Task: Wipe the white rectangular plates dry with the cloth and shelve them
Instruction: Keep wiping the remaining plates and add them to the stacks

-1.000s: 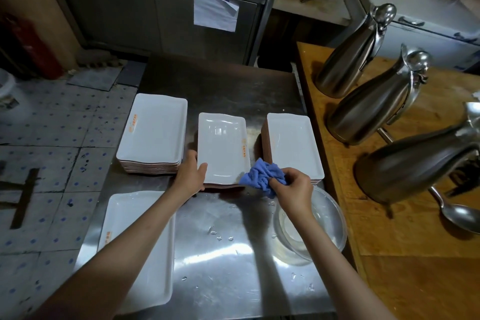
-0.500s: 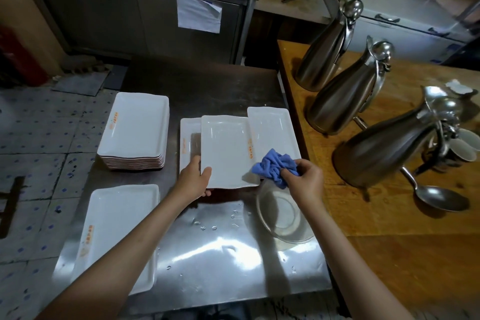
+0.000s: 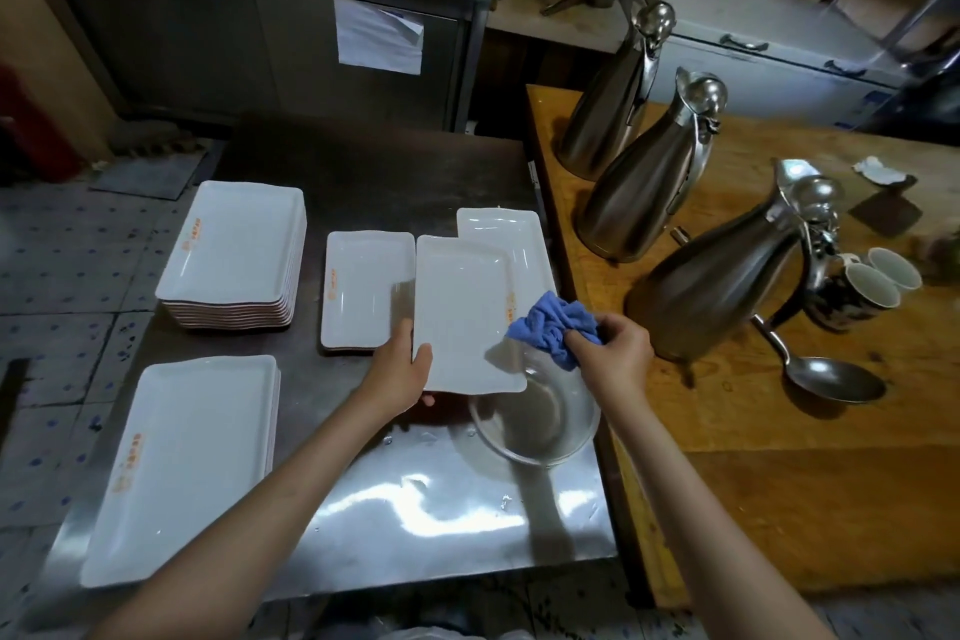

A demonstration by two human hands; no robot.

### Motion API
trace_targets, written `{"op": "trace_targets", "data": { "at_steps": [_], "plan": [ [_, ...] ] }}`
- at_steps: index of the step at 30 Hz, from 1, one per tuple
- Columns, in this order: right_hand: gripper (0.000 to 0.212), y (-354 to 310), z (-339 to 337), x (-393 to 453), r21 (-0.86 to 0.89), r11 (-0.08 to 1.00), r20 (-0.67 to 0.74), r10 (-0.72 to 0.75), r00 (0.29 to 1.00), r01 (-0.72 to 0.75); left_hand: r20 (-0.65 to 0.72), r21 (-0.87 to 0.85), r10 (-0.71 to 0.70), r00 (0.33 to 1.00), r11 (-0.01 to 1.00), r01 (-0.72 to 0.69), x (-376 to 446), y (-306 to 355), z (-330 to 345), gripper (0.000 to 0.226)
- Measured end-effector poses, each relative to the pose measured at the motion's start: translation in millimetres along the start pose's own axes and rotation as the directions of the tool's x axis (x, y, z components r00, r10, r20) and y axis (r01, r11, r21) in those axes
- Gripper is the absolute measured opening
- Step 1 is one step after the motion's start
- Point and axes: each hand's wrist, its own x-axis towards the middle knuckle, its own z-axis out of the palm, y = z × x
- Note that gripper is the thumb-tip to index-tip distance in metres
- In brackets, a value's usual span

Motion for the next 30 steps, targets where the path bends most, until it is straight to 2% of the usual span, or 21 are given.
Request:
{"op": "trace_targets", "data": {
  "at_steps": [5,17,22,25,27,30],
  "plan": [
    [0.014,11,-8,4,-0.024,1.000,-0.006,0.005,1.000,-0.006,-0.043,0.104,0.062,0.997,0.993,-0.057,-2,4,12,0.031],
    [0.013,22,-17,7,-0.031,0.999,0.025,0.040,0.999,-0.039,-0.149,0.390,0.160,0.976,0.916,-0.091,-5,6,29,0.032],
    [0.011,22,-18,5,-0.031,0.999,0.044,0.038,0.998,-0.037,-0.192,0.561,0.249,0.949,0.821,-0.102,-8,7,33,0.034],
    [0.012,22,-19,3,-0.034,0.999,0.045,0.027,0.999,-0.026,-0.201,0.617,0.361,0.910,0.769,-0.169,-12,9,33,0.028],
    [0.012,23,-20,2,-0.025,0.999,0.052,0.028,0.998,-0.027,-0.177,0.681,0.424,0.888,0.704,-0.201,-14,9,32,0.036],
    [0.011,26,-21,1,-0.016,0.999,0.058,0.033,0.998,-0.032,-0.174,0.708,0.472,0.864,0.670,-0.223,-15,11,29,0.040]
  ]
}}
